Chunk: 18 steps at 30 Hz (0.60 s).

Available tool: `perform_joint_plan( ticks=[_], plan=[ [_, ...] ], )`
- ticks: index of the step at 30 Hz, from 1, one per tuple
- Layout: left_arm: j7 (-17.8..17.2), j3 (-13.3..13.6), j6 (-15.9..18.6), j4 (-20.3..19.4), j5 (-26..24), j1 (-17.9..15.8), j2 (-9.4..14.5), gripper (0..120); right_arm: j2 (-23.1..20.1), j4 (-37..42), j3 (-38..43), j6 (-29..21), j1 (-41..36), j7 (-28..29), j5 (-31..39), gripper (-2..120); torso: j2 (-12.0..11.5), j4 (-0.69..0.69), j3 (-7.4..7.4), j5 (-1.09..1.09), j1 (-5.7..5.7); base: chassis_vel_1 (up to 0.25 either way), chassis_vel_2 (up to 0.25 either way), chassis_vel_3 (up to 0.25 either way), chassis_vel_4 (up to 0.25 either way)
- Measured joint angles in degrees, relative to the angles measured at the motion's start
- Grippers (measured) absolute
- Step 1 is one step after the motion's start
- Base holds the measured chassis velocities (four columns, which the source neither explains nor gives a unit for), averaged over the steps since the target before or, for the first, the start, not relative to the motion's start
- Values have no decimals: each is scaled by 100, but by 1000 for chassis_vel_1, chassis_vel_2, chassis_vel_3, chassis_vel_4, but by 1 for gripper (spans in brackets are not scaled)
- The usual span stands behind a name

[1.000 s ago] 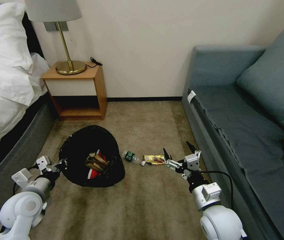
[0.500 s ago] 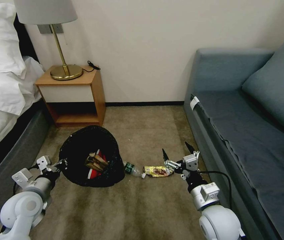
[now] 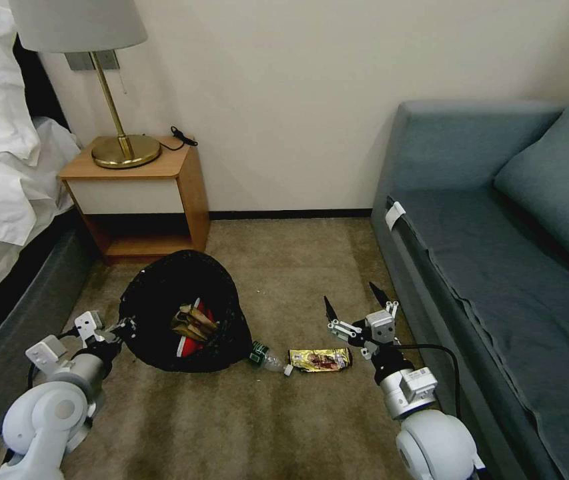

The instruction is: Pick up the trash bin, then pick up the garbage on the floor and place it into the trash bin.

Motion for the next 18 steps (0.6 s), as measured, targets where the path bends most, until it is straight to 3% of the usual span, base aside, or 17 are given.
perform_joint_plan(
  ticks=[3, 4, 6, 8, 9, 10, 12, 18],
  plan=[
    [0, 52, 1, 2, 52, -35, 57, 2, -667, -110, -89, -81, 191, -77, 344, 100, 0, 0, 0, 1, 0, 0, 0, 0, 0],
    [0, 52, 1, 2, 52, -35, 57, 2, -667, -110, -89, -81, 191, -77, 344, 100, 0, 0, 0, 1, 0, 0, 0, 0, 0],
    [0, 91, 0, 2, 107, -77, 105, 2, -1461, -259, -370, -228, 537, -54, 788, 100, 0, 0, 0, 0, 0, 0, 0, 0, 0],
    [-1, 98, 0, 2, 123, -87, 112, 2, -1626, -315, -463, -266, 656, -50, 912, 100, 0, -1, 0, 0, 0, 0, 0, 0, 0],
    [6, 126, -23, 5, 195, -115, 114, 2, -2029, -528, -785, -332, 1100, -36, 1278, 100, 0, 0, 1, 1, 0, 0, 0, 0, 0],
    [6, 126, -23, 5, 195, -115, 114, 2, -2029, -528, -785, -332, 1100, -36, 1278, 100, 0, 0, 1, 1, 0, 0, 0, 0, 0],
    [16, 168, -54, 12, 278, -137, 72, 2, -2506, -983, -1339, -369, 1943, -83, 1861, 100, 0, 2, 0, 1, 0, 0, 0, 0, 0],
    [44, 212, -77, -20, 348, -101, -19, 2, -2883, -1669, -2260, -414, 2898, -402, 2412, 100, 0, 1, 1, 0, 0, 0, 0, 0, 0]
  ],
)
